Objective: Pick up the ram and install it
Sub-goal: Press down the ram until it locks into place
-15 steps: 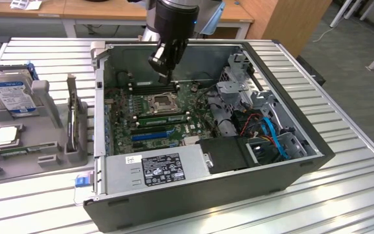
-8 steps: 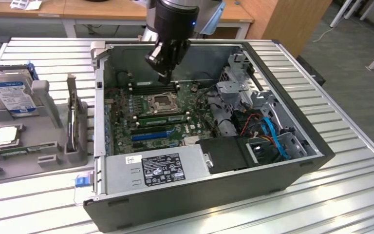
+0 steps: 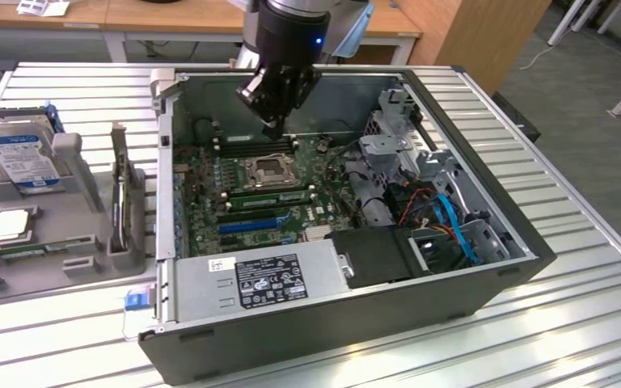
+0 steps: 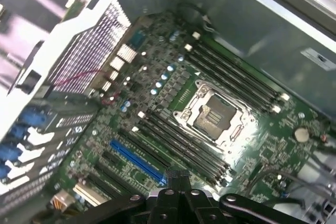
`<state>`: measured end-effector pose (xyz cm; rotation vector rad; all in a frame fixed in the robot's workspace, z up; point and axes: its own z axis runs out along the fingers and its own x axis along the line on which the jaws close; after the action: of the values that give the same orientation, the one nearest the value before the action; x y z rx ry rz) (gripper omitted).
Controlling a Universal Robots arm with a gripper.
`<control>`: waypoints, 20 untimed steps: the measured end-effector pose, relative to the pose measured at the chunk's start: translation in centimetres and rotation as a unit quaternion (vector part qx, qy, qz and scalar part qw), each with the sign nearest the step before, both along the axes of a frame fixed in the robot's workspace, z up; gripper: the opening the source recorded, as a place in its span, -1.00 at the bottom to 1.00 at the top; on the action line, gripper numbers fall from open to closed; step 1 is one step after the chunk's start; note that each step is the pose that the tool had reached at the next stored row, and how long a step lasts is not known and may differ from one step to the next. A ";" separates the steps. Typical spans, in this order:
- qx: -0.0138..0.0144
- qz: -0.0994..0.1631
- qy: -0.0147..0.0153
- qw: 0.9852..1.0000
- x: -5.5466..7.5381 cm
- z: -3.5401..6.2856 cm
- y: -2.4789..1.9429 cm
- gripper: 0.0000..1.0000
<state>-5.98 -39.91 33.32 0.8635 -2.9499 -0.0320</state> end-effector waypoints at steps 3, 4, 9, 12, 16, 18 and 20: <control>0.000 -0.027 0.000 1.000 0.0 -0.03 0.00 -0.79; 0.000 -0.037 0.000 0.999 0.0 -0.05 0.00 -0.79; 0.000 -0.082 0.000 0.997 0.0 -0.10 0.00 -0.79; 0.000 -0.109 0.000 0.994 0.0 -0.14 0.00 -0.79; 0.000 -0.145 0.000 0.989 0.0 -0.18 0.00 -0.79; 0.000 -0.163 0.000 0.987 0.0 -0.21 0.00 -0.79; 0.000 -0.181 0.000 0.983 0.0 -0.23 0.00 -0.79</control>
<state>-5.98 -39.91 33.09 0.3156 -3.0621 -0.0504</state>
